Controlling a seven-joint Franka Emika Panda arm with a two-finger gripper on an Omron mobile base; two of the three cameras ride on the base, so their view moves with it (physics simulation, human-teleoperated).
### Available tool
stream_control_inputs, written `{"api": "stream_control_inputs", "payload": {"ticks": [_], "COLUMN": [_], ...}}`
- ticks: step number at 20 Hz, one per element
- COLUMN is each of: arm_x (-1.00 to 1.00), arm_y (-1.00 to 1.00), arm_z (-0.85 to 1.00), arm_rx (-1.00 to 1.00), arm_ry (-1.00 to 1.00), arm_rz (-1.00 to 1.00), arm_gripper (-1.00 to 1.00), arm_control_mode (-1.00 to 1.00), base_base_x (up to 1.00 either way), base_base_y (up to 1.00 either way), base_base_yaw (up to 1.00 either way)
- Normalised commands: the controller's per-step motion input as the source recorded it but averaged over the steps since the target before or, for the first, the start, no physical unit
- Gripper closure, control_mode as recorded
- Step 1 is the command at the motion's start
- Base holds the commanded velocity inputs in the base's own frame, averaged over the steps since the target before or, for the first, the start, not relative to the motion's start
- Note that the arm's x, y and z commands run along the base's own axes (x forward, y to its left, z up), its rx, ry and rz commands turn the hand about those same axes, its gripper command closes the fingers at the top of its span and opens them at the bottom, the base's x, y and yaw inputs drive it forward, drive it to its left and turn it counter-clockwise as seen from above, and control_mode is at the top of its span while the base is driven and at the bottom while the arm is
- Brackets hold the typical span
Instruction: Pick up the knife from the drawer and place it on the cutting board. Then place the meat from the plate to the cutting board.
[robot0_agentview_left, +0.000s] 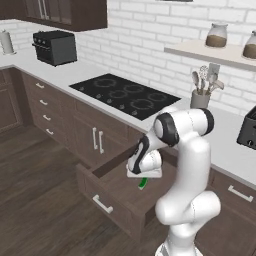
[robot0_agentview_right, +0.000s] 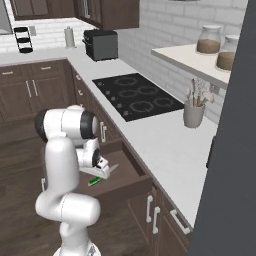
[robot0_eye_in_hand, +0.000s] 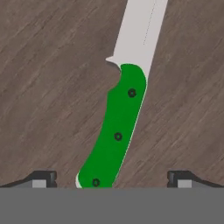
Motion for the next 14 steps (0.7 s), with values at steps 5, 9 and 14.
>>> {"api": "stream_control_inputs", "payload": {"ticks": [5,9,14], "arm_x": [0.29,0.1,-0.02], "arm_y": [0.0,0.0,0.21], "arm_z": [-0.45,-0.44,-0.46], "arm_rx": [0.0,0.0,0.0], "arm_ry": [0.0,0.0,0.0], "arm_rz": [0.0,0.0,0.0], "arm_gripper": [-1.0,-1.0,1.0], "arm_control_mode": [-1.0,-1.0,-1.0], "base_base_x": [0.0,0.0,0.0], "base_base_y": [0.0,0.0,0.0], "base_base_yaw": [0.0,0.0,0.0]}}
